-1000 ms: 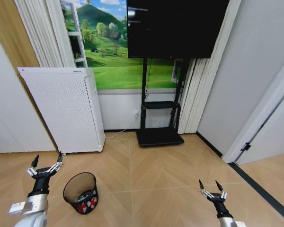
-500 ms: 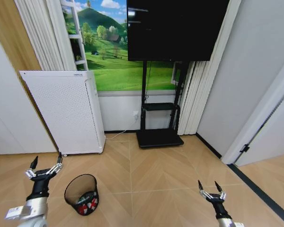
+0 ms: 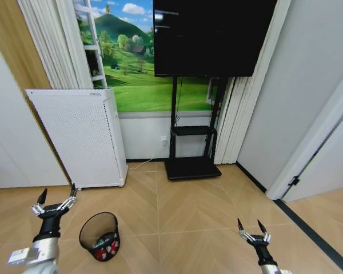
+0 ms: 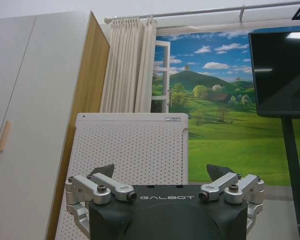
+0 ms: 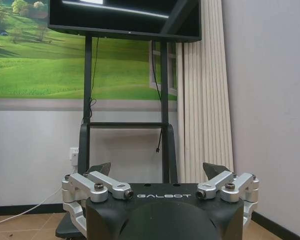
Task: Pick up the trash bin and place the garbage on the floor into it.
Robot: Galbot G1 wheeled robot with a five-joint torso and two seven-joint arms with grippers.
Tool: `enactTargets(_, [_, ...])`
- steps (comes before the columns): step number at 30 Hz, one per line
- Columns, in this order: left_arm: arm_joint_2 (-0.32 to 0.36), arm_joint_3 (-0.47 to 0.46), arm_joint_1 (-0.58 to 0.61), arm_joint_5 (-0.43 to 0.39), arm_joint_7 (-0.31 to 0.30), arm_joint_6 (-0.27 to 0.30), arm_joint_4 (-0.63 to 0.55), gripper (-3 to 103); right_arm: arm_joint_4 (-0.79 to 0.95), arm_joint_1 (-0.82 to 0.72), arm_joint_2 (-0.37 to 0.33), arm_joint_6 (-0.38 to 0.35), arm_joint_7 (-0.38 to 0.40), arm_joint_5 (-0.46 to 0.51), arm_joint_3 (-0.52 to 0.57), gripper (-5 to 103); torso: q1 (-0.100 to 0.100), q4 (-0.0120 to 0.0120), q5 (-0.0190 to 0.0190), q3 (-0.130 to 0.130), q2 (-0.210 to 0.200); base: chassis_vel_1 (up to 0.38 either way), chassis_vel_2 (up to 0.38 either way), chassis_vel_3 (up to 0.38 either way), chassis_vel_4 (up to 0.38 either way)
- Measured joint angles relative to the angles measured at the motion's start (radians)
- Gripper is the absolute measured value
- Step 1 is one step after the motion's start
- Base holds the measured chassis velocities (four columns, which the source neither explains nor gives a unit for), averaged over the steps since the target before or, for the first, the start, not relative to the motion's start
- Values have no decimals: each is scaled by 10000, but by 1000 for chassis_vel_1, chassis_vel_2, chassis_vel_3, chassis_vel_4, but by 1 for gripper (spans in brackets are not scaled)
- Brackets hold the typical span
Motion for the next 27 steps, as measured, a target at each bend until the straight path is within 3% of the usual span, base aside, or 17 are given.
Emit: enactTargets(27, [-56,143,-5,39,4,107,-116,100,3,-104,32,82,-51,12,110,100,392,0,0,668,1063,0,0,0,0])
